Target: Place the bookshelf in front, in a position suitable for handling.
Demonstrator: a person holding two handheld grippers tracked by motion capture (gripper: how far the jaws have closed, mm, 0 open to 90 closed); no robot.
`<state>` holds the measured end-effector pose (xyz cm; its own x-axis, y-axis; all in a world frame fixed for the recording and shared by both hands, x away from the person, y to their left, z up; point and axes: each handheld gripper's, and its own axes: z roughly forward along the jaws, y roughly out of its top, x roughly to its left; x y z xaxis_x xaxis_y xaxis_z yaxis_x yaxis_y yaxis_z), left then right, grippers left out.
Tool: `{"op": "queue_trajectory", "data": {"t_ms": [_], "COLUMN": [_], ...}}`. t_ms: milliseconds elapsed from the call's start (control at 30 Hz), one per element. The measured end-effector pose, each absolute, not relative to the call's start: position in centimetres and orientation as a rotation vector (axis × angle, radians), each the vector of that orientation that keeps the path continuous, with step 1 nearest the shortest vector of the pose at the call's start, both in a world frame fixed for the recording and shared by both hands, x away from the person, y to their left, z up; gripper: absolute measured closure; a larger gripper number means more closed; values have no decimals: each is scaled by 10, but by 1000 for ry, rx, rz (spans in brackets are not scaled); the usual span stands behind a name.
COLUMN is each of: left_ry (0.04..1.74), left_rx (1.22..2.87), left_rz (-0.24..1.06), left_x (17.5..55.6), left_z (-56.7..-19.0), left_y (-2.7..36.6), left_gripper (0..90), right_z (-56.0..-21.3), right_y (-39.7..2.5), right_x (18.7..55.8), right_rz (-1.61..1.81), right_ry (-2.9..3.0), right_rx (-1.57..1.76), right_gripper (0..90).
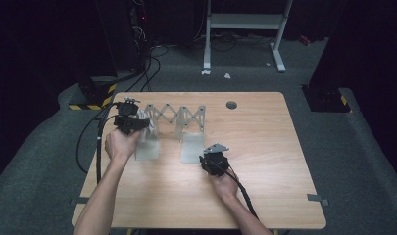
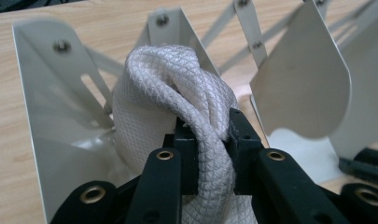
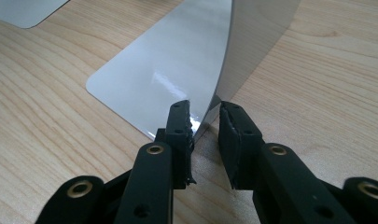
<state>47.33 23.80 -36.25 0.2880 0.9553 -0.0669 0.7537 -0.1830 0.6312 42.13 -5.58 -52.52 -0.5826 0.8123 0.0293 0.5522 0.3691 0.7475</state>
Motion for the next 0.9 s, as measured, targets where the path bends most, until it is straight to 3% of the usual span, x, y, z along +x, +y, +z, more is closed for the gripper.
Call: {"op": "queue_trajectory", "data": {"t_ms": [467, 700, 900], "left_ry": [1566, 1578, 1601], "left_rx": [2038, 2124, 2124], "left_rz": [443, 466, 410], "left_x": [505, 506, 508], "left_z": [-377, -397, -421], "left_y": [232, 223, 225], "left_gripper": [771, 771, 771], "right_z": [-525, -525, -525], "right_y": [-56, -55, -55], "right_x": [421, 421, 421], "right_rz": [1053, 1053, 1054], "right_ry": [2298, 2299, 2301], "right_rx": [1190, 1187, 1185], "right_gripper": [738, 737, 735]}}
